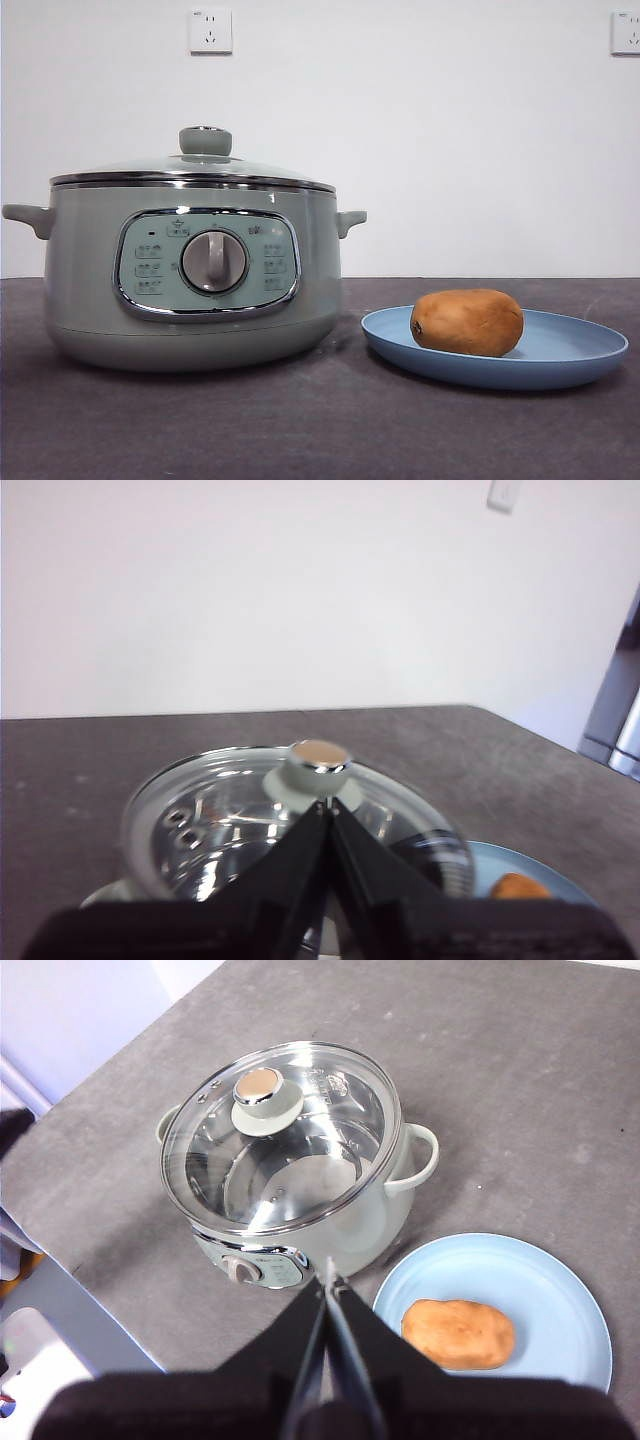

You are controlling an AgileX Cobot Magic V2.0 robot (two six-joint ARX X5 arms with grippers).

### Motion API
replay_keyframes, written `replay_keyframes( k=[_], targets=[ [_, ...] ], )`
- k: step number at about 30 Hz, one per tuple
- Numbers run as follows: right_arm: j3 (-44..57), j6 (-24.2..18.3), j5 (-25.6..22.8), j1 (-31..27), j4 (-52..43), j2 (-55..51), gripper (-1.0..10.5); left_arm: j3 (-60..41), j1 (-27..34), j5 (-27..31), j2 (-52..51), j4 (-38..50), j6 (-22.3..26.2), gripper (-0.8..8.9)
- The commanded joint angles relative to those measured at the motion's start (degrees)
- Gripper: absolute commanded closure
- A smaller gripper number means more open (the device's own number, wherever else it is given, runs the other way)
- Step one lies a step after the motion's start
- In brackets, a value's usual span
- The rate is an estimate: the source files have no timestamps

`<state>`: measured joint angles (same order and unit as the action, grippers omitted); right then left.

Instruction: Take the potato out from the steamer,put the potato on the plate,close the lid

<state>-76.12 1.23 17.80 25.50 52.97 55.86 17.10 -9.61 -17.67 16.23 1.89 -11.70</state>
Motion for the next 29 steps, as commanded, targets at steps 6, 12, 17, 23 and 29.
replay_keyframes(
  k=[6,12,17,23,29],
  targets=[
    [0.09,-0.04,-0.11,0.04,-0.17,-0.15,9.5,-13.9,3.78,4.37,-9.88,5.95,-5.07,8.17],
    [0.09,-0.04,-0.11,0.04,-0.17,-0.15,9.5,-15.93,5.31,6.82,-13.62,-0.04,-5.14,8.17],
    [0.09,-0.04,-0.11,0.04,-0.17,-0.15,9.5,-15.96,6.1,8.87,-15.52,-7.21,-5.25,8.17],
    [0.09,-0.04,-0.11,0.07,-0.17,-0.15,9.5,-16.0,6.4,11.37,-16.11,-12.61,-5.2,8.17],
    [0.09,-0.04,-0.11,0.04,-0.17,-0.15,9.5,-16.0,6.38,11.58,-16.11,-14.4,-5.03,8.17]
  ],
)
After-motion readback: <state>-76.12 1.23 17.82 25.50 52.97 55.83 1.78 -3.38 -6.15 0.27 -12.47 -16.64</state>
